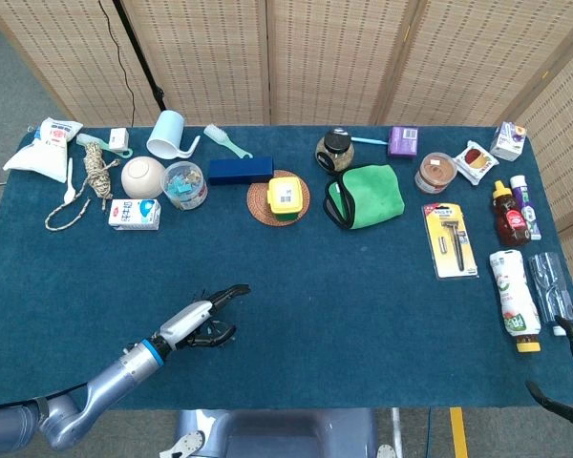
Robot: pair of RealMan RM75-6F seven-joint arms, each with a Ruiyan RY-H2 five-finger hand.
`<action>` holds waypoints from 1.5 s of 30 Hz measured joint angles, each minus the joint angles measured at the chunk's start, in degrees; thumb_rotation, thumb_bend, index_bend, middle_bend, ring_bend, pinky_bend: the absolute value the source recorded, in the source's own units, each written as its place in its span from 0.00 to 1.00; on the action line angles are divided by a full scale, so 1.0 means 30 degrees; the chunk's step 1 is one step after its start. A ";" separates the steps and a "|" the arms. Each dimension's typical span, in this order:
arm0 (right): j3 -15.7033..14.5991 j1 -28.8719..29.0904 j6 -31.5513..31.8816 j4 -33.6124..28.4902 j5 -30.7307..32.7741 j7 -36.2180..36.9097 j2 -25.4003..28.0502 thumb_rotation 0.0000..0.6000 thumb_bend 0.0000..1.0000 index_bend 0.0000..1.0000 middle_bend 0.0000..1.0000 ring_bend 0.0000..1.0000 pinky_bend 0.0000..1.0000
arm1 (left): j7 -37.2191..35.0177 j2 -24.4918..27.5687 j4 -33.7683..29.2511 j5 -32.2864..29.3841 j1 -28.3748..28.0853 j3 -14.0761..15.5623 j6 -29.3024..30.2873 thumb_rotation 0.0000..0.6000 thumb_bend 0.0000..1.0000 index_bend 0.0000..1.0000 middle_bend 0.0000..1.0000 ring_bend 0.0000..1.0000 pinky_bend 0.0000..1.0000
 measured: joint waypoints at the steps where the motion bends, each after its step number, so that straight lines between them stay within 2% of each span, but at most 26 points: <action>1: -0.0005 -0.0009 0.0009 0.0007 -0.0007 0.0019 0.0006 1.00 0.22 0.10 0.00 0.00 0.00 | -0.0465 -0.0099 0.0191 0.0215 0.0089 0.0130 0.0277 0.28 0.39 0.00 0.00 0.00 0.00; 9: -0.0024 -0.0045 0.0041 0.0028 -0.0041 0.0068 0.0055 1.00 0.22 0.11 0.00 0.00 0.00 | -0.3332 -0.1123 0.2112 0.1534 0.1000 0.1268 0.2652 0.28 0.39 0.00 0.00 0.00 0.00; 24: -0.0035 -0.0147 0.0203 -0.0070 -0.0087 0.0003 0.0097 1.00 0.22 0.11 0.00 0.00 0.00 | -0.4732 -0.2132 0.3561 0.1338 0.1593 0.1783 0.3108 0.28 0.39 0.00 0.00 0.00 0.00; 33: -0.0019 -0.0201 0.0276 -0.0101 -0.0063 0.0019 0.0149 1.00 0.22 0.11 0.00 0.00 0.00 | -0.4949 -0.2558 0.4152 0.1159 0.1655 0.1821 0.2947 0.28 0.39 0.00 0.00 0.00 0.00; 40: 0.0013 -0.0231 0.0376 -0.0135 -0.0108 0.0058 0.0232 1.00 0.22 0.11 0.00 0.00 0.00 | -0.4696 -0.2182 0.3795 0.1205 0.1591 0.1618 0.3336 0.26 0.39 0.00 0.00 0.00 0.00; 42: 0.0029 -0.0210 0.0344 -0.0134 -0.0093 0.0093 0.0251 1.00 0.22 0.11 0.00 0.00 0.00 | -0.4217 -0.1830 0.3459 0.1197 0.1604 0.1457 0.3605 0.24 0.39 0.00 0.00 0.00 0.00; 45: 0.0062 -0.0139 0.0241 -0.0108 -0.0063 0.0114 0.0260 1.00 0.22 0.11 0.00 0.00 0.00 | -0.3143 -0.1216 0.2940 0.1143 0.1638 0.1264 0.3837 0.14 0.39 0.00 0.00 0.00 0.00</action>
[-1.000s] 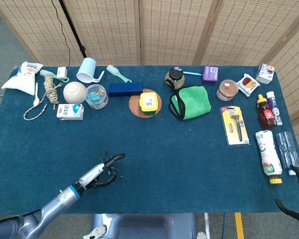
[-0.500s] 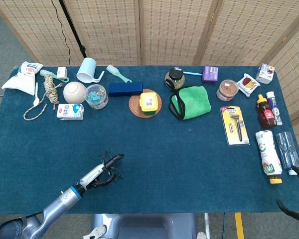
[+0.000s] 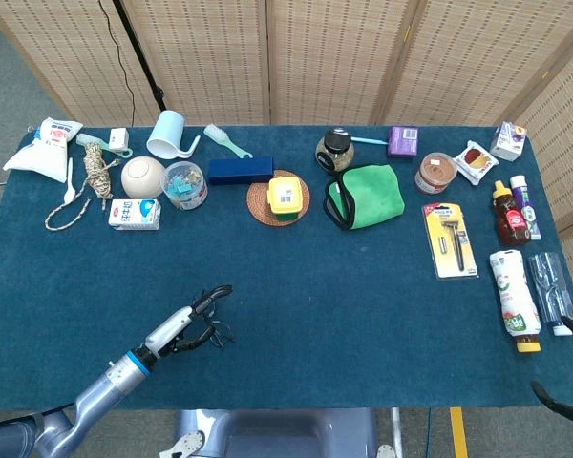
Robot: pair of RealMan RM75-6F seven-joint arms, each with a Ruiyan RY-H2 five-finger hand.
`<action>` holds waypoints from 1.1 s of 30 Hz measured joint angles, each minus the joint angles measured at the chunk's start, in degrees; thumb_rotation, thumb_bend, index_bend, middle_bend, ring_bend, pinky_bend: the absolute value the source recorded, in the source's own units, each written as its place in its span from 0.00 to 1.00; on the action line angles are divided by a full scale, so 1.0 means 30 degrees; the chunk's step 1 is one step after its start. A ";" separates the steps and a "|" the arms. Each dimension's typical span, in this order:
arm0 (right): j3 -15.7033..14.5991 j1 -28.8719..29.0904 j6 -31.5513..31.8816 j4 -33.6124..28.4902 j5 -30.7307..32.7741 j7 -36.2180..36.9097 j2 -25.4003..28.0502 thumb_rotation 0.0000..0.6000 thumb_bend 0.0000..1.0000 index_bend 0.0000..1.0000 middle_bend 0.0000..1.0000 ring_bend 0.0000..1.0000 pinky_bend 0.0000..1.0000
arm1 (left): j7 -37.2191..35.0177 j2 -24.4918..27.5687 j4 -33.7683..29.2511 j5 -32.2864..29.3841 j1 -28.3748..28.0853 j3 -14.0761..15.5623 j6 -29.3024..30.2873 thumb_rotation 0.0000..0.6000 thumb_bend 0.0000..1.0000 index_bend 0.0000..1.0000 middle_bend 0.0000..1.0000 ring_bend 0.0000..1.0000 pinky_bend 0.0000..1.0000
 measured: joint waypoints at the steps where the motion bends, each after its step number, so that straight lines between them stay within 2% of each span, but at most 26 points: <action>1: 0.0020 0.0038 -0.0056 0.0010 0.0026 -0.0001 0.0000 1.00 0.22 0.11 0.00 0.00 0.00 | 0.0454 0.0232 -0.0134 -0.0026 0.0023 -0.0050 0.0072 0.10 0.39 0.00 0.00 0.00 0.00; 4: 0.0114 0.0182 -0.0238 0.0056 0.0145 -0.0003 -0.0013 1.00 0.22 0.11 0.00 0.00 0.00 | 0.2464 0.1223 -0.0904 -0.0232 0.0166 -0.0198 0.0243 0.04 0.39 0.00 0.00 0.00 0.00; 8: 0.0239 0.0327 -0.0406 0.0157 0.0320 -0.0011 -0.0023 1.00 0.22 0.11 0.00 0.00 0.00 | 0.5964 0.3055 -0.2565 -0.0862 0.0537 -0.0364 0.0415 0.02 0.39 0.00 0.00 0.00 0.00; 15: 0.0515 0.0614 -0.0811 0.0347 0.0926 -0.0271 -0.0137 1.00 0.22 0.11 0.00 0.00 0.00 | 1.2323 0.7753 -0.6368 -0.3203 0.1633 -0.0431 0.0512 0.03 0.39 0.00 0.00 0.00 0.00; 21: 0.0646 0.0875 -0.1070 0.0460 0.1009 -0.0548 -0.0306 1.00 0.22 0.11 0.00 0.00 0.00 | 1.6911 1.0483 -0.8804 -0.5084 0.2930 -0.0374 0.1076 0.07 0.39 0.00 0.00 0.00 0.00; 25: 0.0808 0.1057 -0.1146 0.0572 0.1112 -0.0997 -0.0520 1.00 0.22 0.11 0.00 0.00 0.00 | 1.8572 1.1335 -0.9385 -0.5438 0.3998 -0.0226 0.2194 0.10 0.39 0.00 0.00 0.00 0.00; 33: 0.1027 0.1316 -0.1205 0.0784 0.1320 -0.1838 -0.1051 1.00 0.22 0.10 0.00 0.00 0.00 | 1.9594 1.2221 -0.9840 -0.4431 0.6741 0.0139 0.5527 0.14 0.39 0.00 0.00 0.00 0.00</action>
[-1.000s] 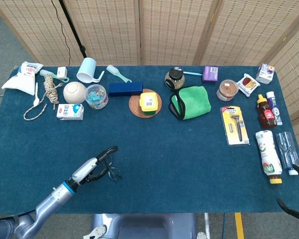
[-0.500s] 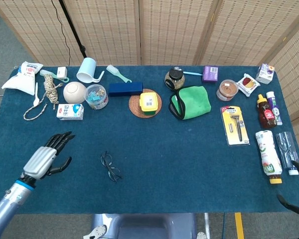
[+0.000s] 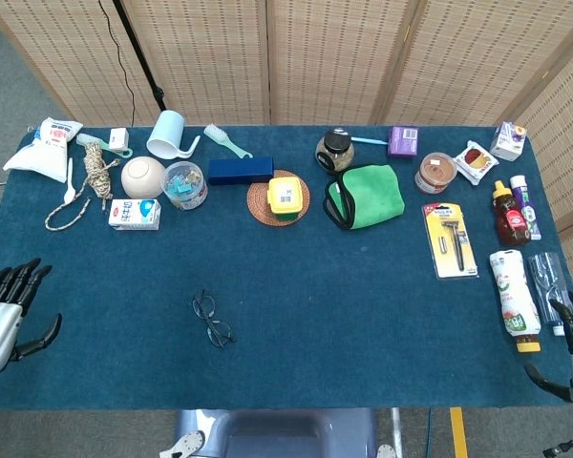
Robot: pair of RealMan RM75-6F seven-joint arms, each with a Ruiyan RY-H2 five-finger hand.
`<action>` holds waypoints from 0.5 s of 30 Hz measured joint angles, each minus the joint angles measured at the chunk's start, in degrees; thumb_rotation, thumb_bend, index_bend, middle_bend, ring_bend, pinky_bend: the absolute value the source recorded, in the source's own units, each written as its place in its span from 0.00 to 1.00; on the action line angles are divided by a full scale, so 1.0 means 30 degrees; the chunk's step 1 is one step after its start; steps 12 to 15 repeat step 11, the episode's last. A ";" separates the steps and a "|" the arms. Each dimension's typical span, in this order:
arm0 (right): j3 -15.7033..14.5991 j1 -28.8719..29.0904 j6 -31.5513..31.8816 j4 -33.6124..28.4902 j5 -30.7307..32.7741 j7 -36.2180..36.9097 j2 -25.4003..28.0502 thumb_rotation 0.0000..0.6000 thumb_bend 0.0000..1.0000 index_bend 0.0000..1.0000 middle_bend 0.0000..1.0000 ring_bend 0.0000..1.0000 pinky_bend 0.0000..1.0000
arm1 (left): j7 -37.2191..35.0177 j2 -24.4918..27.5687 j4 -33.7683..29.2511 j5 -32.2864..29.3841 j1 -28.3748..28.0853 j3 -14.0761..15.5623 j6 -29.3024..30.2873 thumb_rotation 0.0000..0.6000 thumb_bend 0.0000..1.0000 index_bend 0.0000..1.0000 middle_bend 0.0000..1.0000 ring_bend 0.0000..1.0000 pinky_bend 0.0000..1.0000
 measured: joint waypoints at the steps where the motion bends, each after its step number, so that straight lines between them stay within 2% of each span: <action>1: 0.0005 0.0028 -0.0014 0.0025 -0.0003 -0.0064 -0.0059 1.00 0.22 0.10 0.00 0.00 0.00 | 0.0049 0.0077 -0.0044 0.0206 0.0287 0.0081 0.0271 0.14 0.39 0.00 0.00 0.00 0.00; 11: 0.0028 0.0145 0.0068 0.0345 -0.0251 -0.0005 -0.0416 1.00 0.22 0.10 0.00 0.00 0.00 | 0.0748 0.0546 -0.0376 0.1223 0.2207 0.0401 0.1999 0.15 0.39 0.00 0.00 0.00 0.00; 15: 0.0028 0.0145 0.0068 0.0345 -0.0251 -0.0005 -0.0416 1.00 0.22 0.10 0.00 0.00 0.00 | 0.0748 0.0546 -0.0376 0.1223 0.2207 0.0401 0.1999 0.15 0.39 0.00 0.00 0.00 0.00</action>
